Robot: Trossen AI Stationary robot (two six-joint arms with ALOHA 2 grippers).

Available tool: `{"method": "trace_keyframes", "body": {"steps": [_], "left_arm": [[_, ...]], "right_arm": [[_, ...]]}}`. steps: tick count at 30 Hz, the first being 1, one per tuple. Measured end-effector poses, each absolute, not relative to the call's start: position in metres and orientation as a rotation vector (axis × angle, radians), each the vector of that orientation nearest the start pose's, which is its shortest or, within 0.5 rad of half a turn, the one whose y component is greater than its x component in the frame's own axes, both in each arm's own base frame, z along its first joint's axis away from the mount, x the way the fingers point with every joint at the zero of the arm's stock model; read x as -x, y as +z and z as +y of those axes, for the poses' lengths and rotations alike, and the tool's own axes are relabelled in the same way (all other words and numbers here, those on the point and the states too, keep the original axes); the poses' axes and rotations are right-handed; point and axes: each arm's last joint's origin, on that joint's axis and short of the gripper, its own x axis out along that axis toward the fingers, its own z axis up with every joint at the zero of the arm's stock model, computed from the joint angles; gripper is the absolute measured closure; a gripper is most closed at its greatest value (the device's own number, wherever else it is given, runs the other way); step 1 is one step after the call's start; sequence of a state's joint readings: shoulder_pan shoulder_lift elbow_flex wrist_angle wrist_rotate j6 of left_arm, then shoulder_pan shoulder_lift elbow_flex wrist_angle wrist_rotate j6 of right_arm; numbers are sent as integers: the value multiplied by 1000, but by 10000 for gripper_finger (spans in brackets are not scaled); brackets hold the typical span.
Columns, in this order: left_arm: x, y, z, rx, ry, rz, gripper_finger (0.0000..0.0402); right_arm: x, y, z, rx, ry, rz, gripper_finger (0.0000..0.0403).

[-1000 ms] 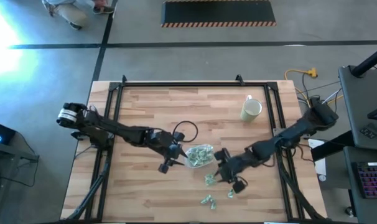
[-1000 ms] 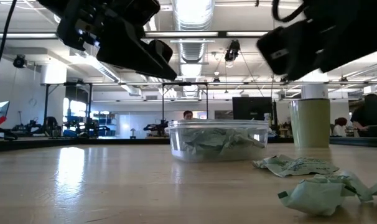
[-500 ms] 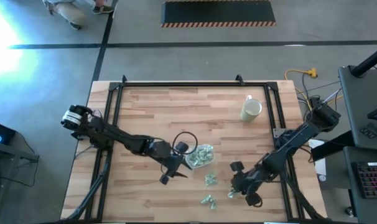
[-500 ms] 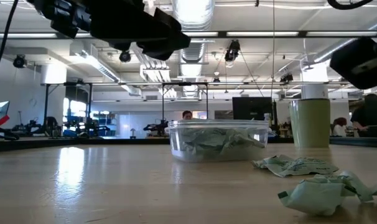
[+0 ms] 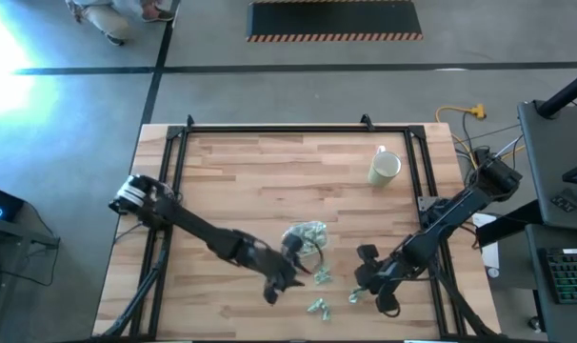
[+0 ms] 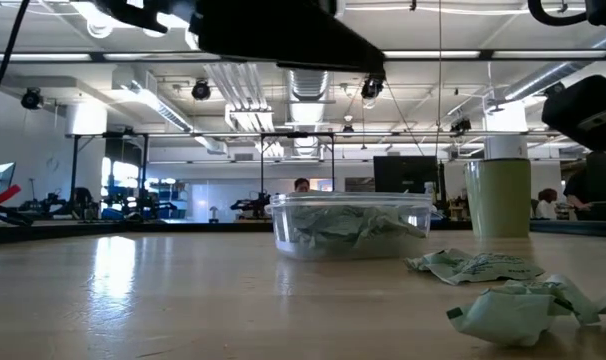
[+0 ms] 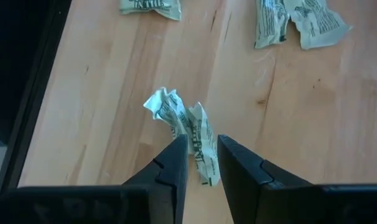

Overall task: Pick and place items into bin
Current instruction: Put the Stevia packet into the transparent bin

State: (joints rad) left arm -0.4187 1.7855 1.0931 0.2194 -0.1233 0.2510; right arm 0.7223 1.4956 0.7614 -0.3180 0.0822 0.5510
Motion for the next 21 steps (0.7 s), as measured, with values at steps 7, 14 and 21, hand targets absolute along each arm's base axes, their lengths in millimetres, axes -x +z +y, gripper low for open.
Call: {"method": "trace_keyframes", "body": {"steps": [7,14,21], "left_arm": [[-393,200,-179,-476,-327,625,251],[-418,186,-170,-462,-295,667,251],[-428,175,-159,-369,-332,682,251]], "right_arm": [[-203,167,174,-51,249,1078,322],[-198,166,166,30,143,1086,321],[-196,170,166,32,139,1055,329]]}}
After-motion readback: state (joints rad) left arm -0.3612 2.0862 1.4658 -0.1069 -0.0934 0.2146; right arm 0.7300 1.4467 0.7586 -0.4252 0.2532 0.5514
